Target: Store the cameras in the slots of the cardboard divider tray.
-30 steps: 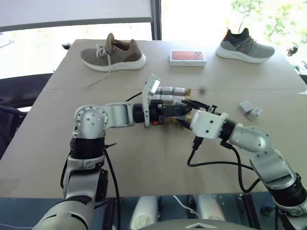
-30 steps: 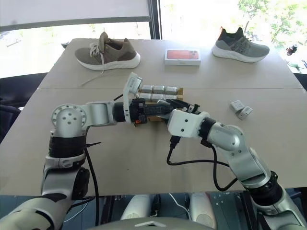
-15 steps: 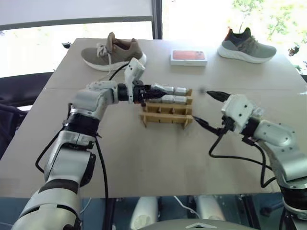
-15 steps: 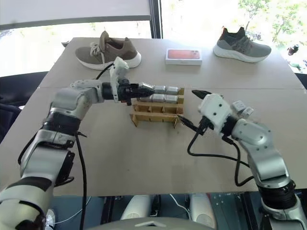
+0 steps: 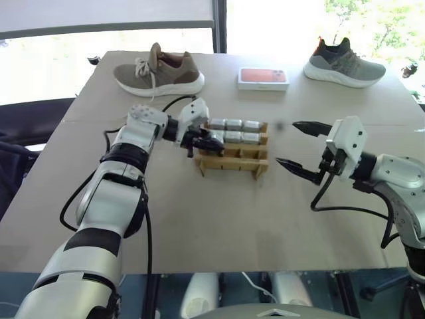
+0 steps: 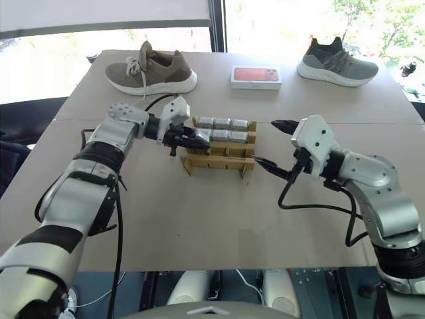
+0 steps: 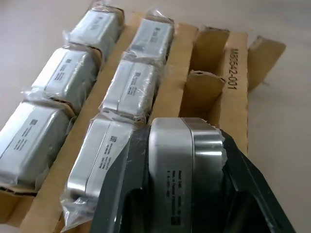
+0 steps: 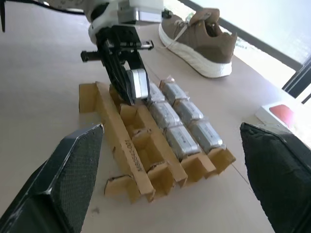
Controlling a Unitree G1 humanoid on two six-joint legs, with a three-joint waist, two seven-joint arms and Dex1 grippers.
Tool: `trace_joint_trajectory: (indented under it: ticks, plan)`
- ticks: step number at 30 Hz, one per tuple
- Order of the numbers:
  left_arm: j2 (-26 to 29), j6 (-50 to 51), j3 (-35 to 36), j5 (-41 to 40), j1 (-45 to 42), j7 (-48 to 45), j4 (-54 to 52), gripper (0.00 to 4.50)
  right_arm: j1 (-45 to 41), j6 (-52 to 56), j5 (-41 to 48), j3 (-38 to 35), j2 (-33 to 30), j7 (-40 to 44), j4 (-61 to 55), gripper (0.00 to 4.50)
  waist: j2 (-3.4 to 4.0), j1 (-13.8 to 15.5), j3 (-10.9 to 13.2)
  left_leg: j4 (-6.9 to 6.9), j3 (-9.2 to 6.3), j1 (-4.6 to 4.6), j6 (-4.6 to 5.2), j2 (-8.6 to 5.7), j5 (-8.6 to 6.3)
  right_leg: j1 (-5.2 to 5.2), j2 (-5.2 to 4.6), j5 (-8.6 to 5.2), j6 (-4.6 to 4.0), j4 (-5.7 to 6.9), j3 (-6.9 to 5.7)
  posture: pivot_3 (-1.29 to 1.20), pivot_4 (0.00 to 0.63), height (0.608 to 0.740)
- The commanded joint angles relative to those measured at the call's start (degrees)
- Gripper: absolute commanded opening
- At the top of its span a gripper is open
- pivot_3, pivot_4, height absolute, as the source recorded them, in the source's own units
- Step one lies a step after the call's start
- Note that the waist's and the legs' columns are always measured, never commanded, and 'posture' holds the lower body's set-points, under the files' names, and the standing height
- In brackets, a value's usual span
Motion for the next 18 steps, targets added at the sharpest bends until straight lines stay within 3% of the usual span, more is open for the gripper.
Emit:
trace_joint_trajectory:
  ticks: [1, 7, 11, 18]
  plan:
    - [0.42, -1.14, -1.44, 4.72, -1.71, -1.71, 1.86, 1.08, -0.9, -0.09, 2.56, -2.5, -2.12, 2.11, -0.64, 4.47, 0.01, -0.01, 0.0, 0.0, -0.01, 0.0, 0.0, 0.0, 0.0, 0.0, 0.01, 0.0, 0.0, 0.0, -0.02, 0.0, 0.15, 0.74]
    - [0.51, -3.61, -1.27, 7.76, -3.34, -4.85, 3.03, 1.08, -2.03, -0.98, 2.67, -2.03, -3.33, 2.94, 1.35, 4.47, 0.0, -0.17, -0.01, -0.01, -0.04, 0.08, 0.02, 0.04, -0.01, 0.01, 0.03, 0.0, 0.0, 0.08, 0.01, 0.0, 0.15, 0.74]
    - [-0.02, 1.68, 2.8, 4.83, -5.58, -7.14, 4.0, 1.08, -2.18, -1.38, 2.27, -1.78, -3.25, 2.44, 1.38, 4.47, 0.0, -0.17, 0.0, -0.01, -0.07, 0.06, 0.02, 0.08, -0.01, -0.01, 0.06, 0.0, 0.0, 0.08, 0.0, 0.0, 0.15, 0.74]
    - [1.94, -0.64, 1.77, 8.37, -4.88, -8.25, 4.19, 1.08, -1.57, -1.73, 2.01, -1.76, -3.25, 2.19, 1.05, 4.47, 0.0, -0.15, 0.0, 0.0, -0.11, -0.02, 0.0, 0.09, 0.0, -0.02, 0.04, 0.01, 0.01, 0.02, -0.04, 0.0, 0.15, 0.74]
